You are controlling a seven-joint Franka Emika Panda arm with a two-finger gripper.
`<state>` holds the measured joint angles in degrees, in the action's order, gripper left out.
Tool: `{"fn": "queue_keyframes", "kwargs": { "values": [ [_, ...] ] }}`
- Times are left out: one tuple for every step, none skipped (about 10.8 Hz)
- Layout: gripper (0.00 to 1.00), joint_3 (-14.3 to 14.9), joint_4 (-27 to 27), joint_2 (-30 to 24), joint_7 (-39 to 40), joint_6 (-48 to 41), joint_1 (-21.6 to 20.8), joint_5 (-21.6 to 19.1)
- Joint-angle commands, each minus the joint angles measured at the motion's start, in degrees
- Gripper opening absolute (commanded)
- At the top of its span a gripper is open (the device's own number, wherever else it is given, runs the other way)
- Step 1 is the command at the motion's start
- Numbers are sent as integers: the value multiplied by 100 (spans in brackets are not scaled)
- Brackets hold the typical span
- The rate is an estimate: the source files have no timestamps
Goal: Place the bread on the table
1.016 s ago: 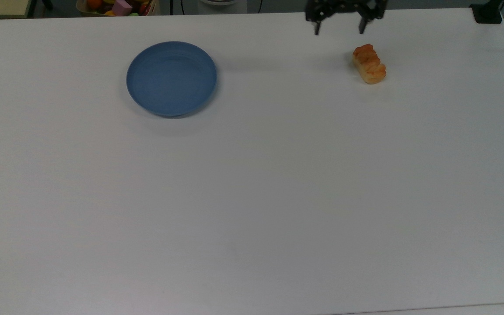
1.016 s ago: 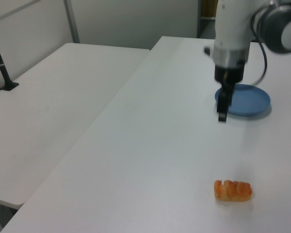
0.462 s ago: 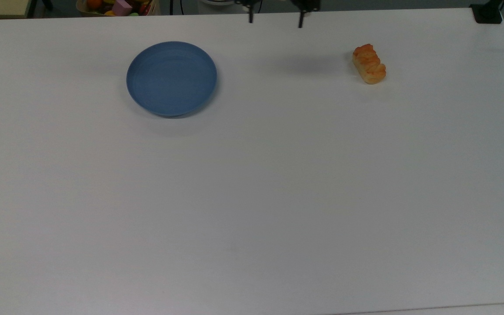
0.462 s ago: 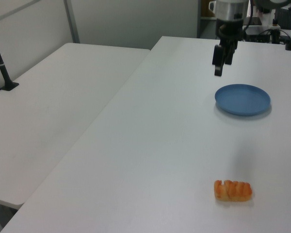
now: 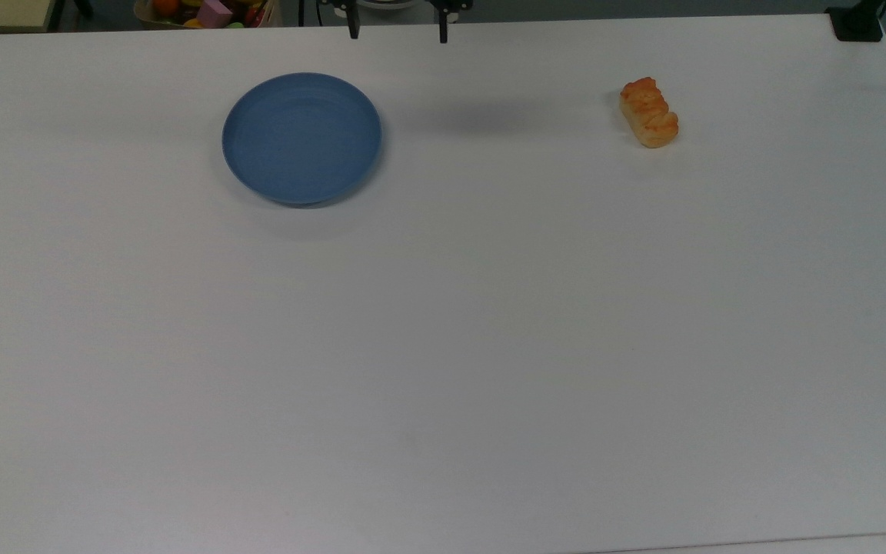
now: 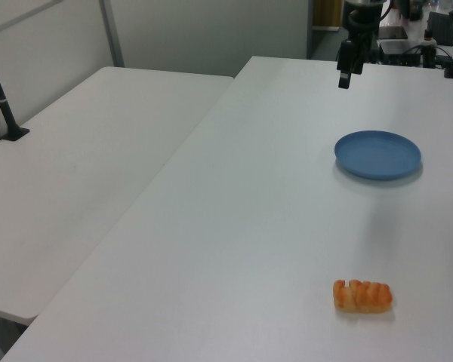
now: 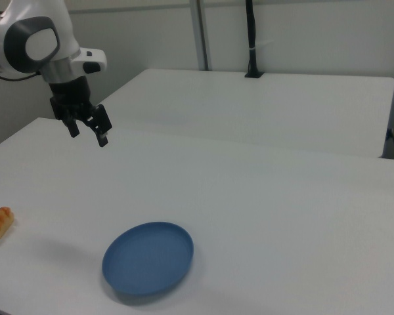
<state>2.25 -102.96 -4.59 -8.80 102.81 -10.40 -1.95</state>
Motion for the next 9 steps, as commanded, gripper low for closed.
{"fn": "queue_keyframes", "kwargs": {
  "values": [
    [100, 12, -5, -77, 1446, -42, 247, -175],
    [100, 12, -5, -68, 1703, -42, 283, -175],
    [100, 12, -5, -85, 1741, -60, 292, -175],
    [100, 12, -5, -86, 1767, -51, 293, -166],
    [100, 12, -5, -59, 1776, -42, 293, -166],
    [100, 12, -5, -68, 1776, -51, 284, -157],
    [100, 12, -5, -77, 1750, -60, 292, -157],
    [100, 12, -5, -77, 1759, -51, 284, -157],
    [100, 3, -5, -77, 1750, -60, 292, -157]
  ]
}}
